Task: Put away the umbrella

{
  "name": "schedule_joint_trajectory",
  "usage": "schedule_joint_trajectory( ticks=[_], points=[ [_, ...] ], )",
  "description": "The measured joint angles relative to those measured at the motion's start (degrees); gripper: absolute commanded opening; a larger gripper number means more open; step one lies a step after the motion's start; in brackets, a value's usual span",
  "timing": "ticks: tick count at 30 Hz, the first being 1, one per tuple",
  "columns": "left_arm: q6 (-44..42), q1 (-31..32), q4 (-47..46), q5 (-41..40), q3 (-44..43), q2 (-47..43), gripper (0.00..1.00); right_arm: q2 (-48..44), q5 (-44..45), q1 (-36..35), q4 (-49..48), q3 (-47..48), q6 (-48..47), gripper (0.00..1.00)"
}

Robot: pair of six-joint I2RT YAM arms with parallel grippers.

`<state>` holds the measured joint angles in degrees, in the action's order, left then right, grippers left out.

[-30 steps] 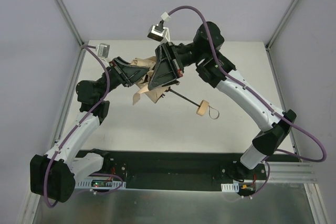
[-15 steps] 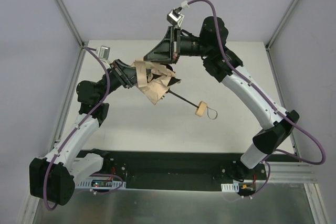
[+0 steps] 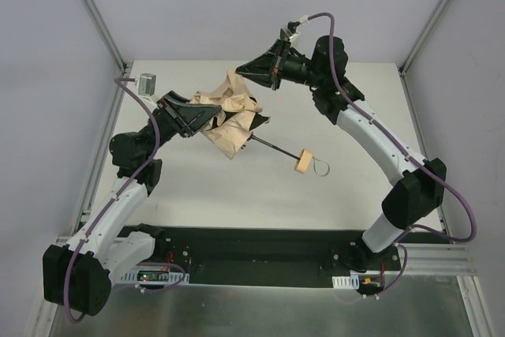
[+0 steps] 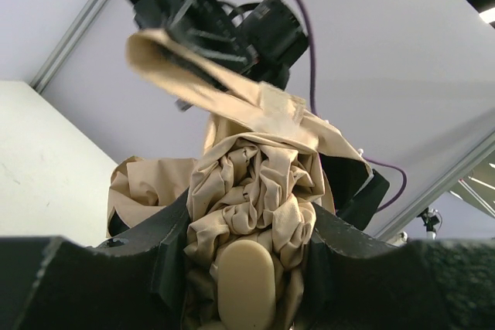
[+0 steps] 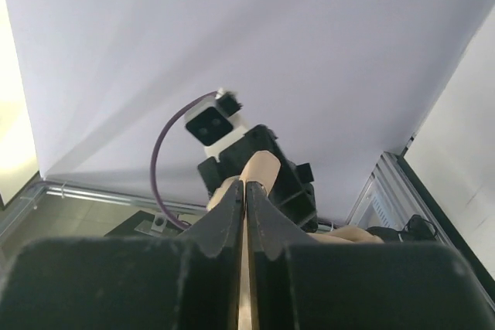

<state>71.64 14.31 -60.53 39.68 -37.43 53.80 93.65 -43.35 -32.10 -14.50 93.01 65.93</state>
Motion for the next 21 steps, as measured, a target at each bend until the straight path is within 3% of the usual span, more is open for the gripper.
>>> schedule_joint_trajectory(
  ticks=[9,16,21],
  points=[
    [-1.0,0.0,-0.8,-3.0,-0.9,0.0,0.0,-1.2,0.6,0.1,2.4,-5.9,-2.5,0.07],
    [-3.9,0.0,4.7,-8.3,-8.6,0.0,0.0,-2.5,-2.2,-0.6,10.8,-5.8,-12.2,0.33],
    [-4.2,-0.2,6.4,-12.1,-14.4,0.9,0.0,-2.6,-8.2,0.5,17.9,-5.0,-20.5,0.6]
  ],
)
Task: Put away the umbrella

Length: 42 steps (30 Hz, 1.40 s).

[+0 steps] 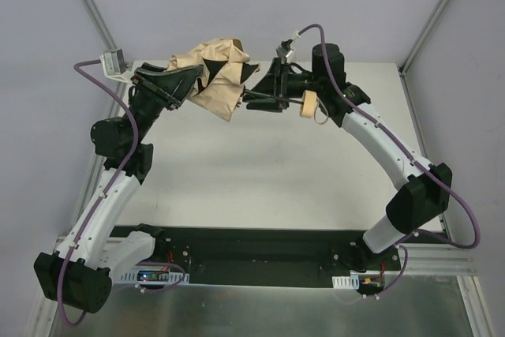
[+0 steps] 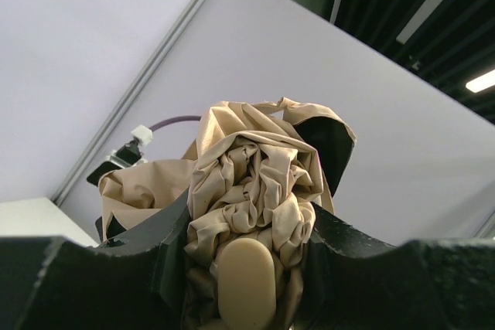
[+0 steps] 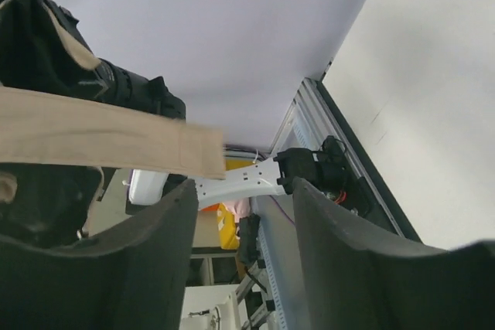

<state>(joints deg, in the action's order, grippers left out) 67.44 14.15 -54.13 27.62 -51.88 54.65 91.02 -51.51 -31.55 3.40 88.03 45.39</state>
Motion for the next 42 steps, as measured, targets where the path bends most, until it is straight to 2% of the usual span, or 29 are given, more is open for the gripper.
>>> schedule_joint_trajectory(
  ticks=[2,4,6,10,15,20,26,34,42],
  points=[
    [1.2,0.0,0.5,-1.9,-1.0,0.3,0.0,-0.3,-1.9,1.9,2.5,1.0,-3.8,0.71],
    [2.7,0.0,1.5,-3.9,-1.7,0.6,0.0,-1.2,-2.3,4.0,5.2,1.9,-8.3,0.85],
    [4.4,0.0,3.5,-5.9,-2.6,0.7,0.0,-3.4,-1.0,6.2,9.0,2.4,-15.2,0.94],
    [7.7,0.0,8.4,-10.1,-5.0,0.5,0.0,-11.2,7.3,6.9,11.6,0.9,-33.9,0.98],
    [12.6,0.0,14.3,-14.4,-6.1,-2.8,0.0,-16.7,10.4,5.2,2.4,-2.6,-43.0,0.96],
    [14.8,0.0,20.2,-19.1,-6.2,-6.9,0.0,-10.7,10.2,1.3,-11.8,0.3,-41.8,0.93],
    [16.6,0.0,23.3,-21.6,-6.2,-7.9,0.0,0.2,10.0,-3.0,-25.4,2.8,-32.4,0.9],
    [17.2,0.0,24.5,-22.0,-6.1,-7.8,0.0,3.6,10.4,-5.6,-32.5,3.0,-24.5,0.89],
    [17.5,0.0,24.2,-22.0,-4.6,-7.8,0.0,5.6,12.5,-6.6,-32.1,6.6,-24.1,0.79]
  ],
)
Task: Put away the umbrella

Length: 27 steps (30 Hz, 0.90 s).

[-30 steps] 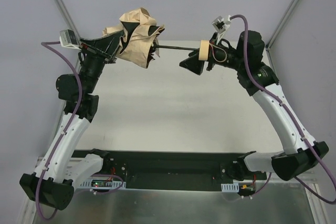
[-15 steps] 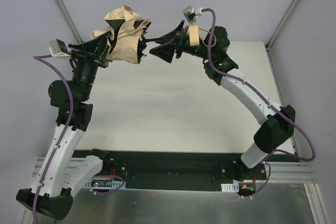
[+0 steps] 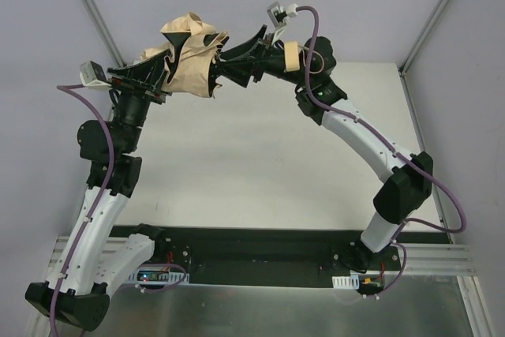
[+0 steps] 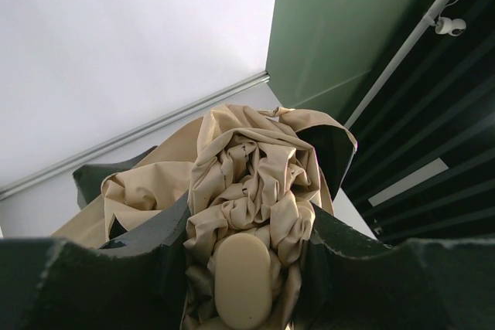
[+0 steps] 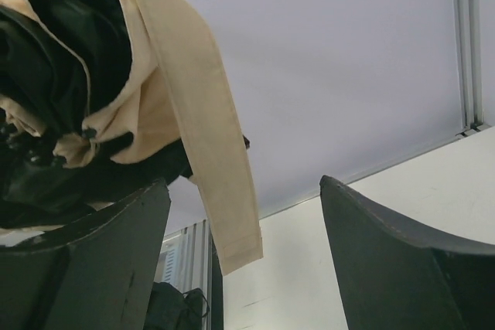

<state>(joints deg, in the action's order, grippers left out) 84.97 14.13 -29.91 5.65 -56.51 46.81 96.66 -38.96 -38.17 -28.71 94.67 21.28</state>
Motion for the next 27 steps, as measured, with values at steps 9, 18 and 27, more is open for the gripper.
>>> schedule_joint_trajectory(
  ticks=[9,18,27],
  points=[
    [0.2,0.0,-1.3,-0.2,1.2,0.0,0.0,3.5,-0.3,-2.0,1.6,3.6,0.6,0.72],
    [0.3,0.0,-3.0,-0.3,1.2,0.2,0.0,4.3,1.6,-2.5,3.4,2.9,2.2,0.02],
    [-8.3,-0.4,-10.7,0.5,0.2,5.9,0.0,5.3,0.1,-2.1,-7.5,-5.0,29.3,0.0]
  ],
)
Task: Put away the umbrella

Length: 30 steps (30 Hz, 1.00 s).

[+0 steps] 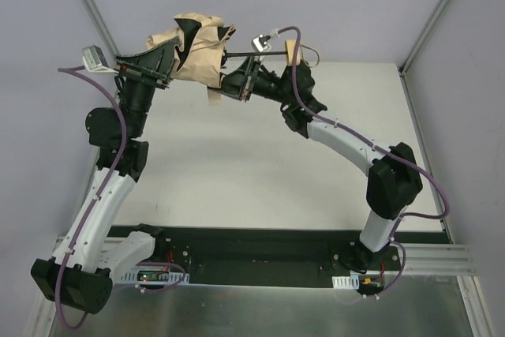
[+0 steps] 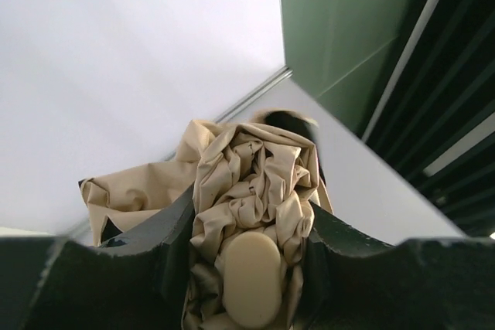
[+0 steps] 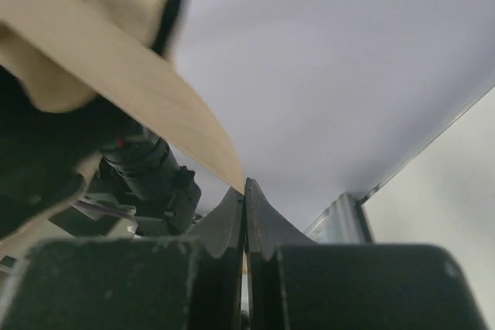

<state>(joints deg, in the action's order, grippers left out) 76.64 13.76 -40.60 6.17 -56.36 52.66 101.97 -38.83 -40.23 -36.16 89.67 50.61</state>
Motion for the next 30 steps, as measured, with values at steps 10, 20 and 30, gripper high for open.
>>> schedule_joint_trajectory(
  ticks=[10,20,30],
  points=[
    [-25.0,-0.2,0.6,11.6,-11.9,7.6,0.0,-8.0,14.4,-6.3,-11.8,-24.1,33.1,0.0],
    [-22.0,-0.3,-4.0,12.6,-5.0,4.9,0.0,-9.7,12.9,-2.1,-13.6,-20.9,34.9,0.0],
    [2.0,-0.3,-4.3,11.5,4.2,-1.9,0.0,-4.2,-0.8,8.2,-7.3,-15.0,16.6,0.0]
  ],
)
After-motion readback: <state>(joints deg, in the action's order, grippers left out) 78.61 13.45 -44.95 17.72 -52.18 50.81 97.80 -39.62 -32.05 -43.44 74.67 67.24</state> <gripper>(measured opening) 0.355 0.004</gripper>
